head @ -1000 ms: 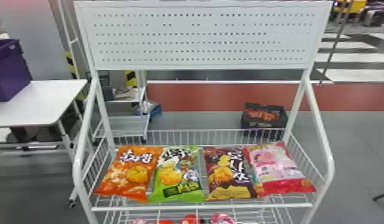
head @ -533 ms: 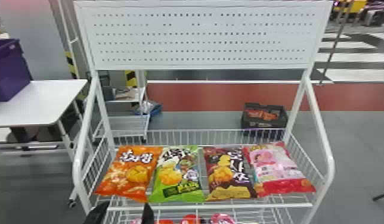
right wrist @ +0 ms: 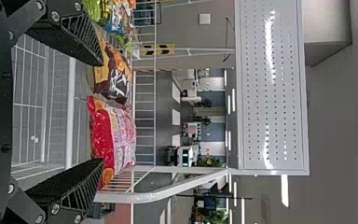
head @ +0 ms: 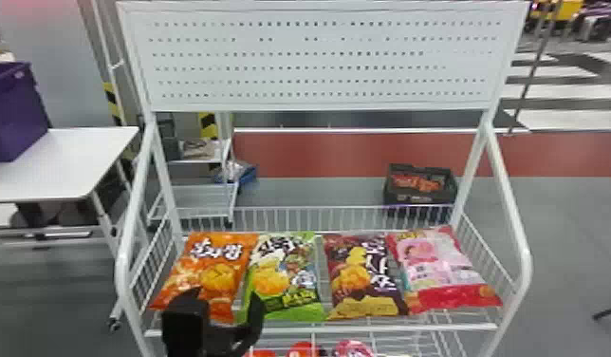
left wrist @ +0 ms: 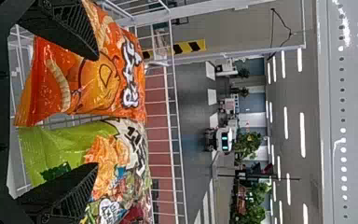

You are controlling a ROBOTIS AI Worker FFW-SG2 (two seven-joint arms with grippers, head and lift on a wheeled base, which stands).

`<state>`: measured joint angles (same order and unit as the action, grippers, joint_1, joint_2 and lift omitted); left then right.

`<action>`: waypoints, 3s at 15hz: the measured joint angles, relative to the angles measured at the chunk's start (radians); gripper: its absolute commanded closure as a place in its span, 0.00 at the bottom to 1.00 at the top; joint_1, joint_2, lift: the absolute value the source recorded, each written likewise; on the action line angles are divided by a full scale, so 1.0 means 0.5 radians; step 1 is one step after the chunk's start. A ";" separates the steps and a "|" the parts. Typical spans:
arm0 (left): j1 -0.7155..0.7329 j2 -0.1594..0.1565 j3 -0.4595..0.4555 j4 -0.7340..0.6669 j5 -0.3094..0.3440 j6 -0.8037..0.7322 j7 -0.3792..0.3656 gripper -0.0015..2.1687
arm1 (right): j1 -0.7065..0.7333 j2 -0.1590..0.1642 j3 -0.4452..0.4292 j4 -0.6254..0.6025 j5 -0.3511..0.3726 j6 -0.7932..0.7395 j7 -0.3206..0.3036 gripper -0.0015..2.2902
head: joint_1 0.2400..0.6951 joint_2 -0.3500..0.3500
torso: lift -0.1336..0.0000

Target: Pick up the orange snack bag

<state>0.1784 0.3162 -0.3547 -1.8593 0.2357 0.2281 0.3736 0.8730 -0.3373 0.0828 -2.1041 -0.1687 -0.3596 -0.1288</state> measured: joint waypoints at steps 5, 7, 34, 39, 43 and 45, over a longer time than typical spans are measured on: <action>-0.166 -0.030 0.013 0.198 0.044 0.093 -0.008 0.04 | 0.014 -0.002 0.006 -0.014 0.000 -0.001 0.000 0.07 | 0.57 0.50 | 1.00; -0.204 -0.034 0.025 0.255 0.052 0.095 -0.008 0.04 | 0.017 -0.005 -0.001 -0.019 0.000 -0.005 0.000 0.07 | 0.57 0.50 | 1.00; 0.335 0.026 0.222 -0.404 0.152 -0.067 0.034 0.64 | -0.023 -0.006 0.003 0.008 -0.019 -0.005 0.000 0.08 | 0.57 0.50 | 1.00; 0.690 0.084 0.241 -0.484 0.152 -0.544 0.014 0.64 | -0.031 -0.009 0.003 0.017 -0.028 -0.006 -0.002 0.07 | 0.57 0.50 | 1.00; 0.982 0.138 0.221 -0.520 0.091 -0.952 0.005 0.64 | -0.044 -0.010 0.003 0.035 -0.034 -0.006 -0.003 0.07 | 0.57 0.50 | 1.00; 1.093 0.156 0.233 -0.530 0.035 -1.073 0.009 0.64 | -0.048 -0.011 0.003 0.038 -0.038 -0.006 -0.003 0.07 | 0.57 0.50 | 1.00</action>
<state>0.7249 0.3942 -0.2380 -2.1241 0.2530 -0.3086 0.3781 0.8492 -0.3428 0.0844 -2.0849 -0.1876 -0.3627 -0.1304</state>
